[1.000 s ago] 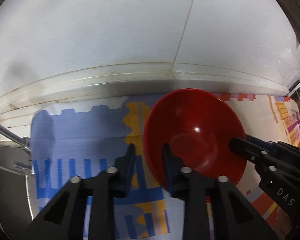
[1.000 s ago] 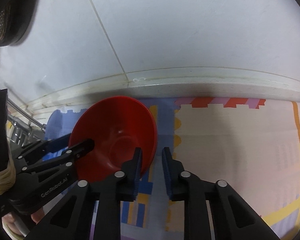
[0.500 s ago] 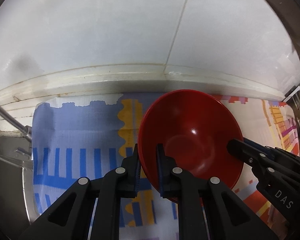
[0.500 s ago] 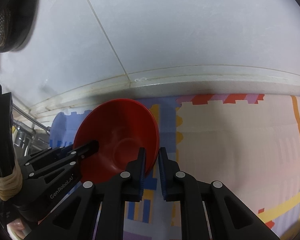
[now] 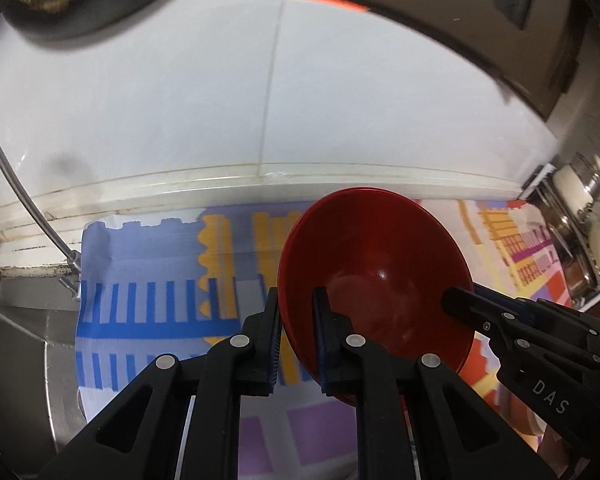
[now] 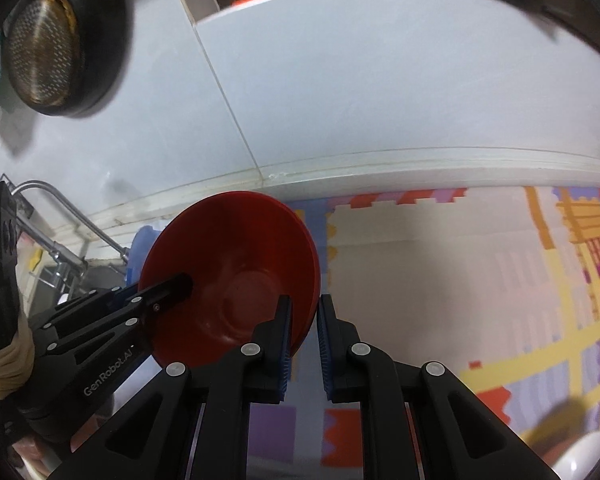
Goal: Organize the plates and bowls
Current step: 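Carry the red bowl with both grippers over the white bowl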
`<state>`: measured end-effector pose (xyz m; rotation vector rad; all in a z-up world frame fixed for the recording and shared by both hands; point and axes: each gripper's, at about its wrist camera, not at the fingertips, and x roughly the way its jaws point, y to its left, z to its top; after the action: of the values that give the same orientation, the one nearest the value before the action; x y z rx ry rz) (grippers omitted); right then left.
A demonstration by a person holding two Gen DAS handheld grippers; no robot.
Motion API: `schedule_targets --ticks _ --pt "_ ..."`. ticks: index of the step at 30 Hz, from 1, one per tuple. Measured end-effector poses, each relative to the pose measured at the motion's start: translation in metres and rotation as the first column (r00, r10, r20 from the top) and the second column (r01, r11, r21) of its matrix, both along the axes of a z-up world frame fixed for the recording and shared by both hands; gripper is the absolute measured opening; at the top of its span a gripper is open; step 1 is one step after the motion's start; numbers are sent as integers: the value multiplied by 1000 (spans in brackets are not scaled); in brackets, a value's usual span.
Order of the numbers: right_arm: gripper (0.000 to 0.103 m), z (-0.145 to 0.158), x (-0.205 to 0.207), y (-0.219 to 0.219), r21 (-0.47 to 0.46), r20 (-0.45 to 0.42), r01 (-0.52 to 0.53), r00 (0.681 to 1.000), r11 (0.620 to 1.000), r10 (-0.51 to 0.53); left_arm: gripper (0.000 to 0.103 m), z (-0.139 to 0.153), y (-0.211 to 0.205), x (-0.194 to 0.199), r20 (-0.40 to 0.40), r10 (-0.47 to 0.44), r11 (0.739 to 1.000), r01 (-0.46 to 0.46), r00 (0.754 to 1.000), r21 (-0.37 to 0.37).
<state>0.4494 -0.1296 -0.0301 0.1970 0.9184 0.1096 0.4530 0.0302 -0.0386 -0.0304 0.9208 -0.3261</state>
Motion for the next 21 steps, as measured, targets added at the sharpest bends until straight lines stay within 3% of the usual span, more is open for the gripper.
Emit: schedule_targets --ticks 21 --pt "14 46 -117 -68 -42 94 68 994 997 -64 17 41 -75 -99 45 -93 995 94 995 -25"
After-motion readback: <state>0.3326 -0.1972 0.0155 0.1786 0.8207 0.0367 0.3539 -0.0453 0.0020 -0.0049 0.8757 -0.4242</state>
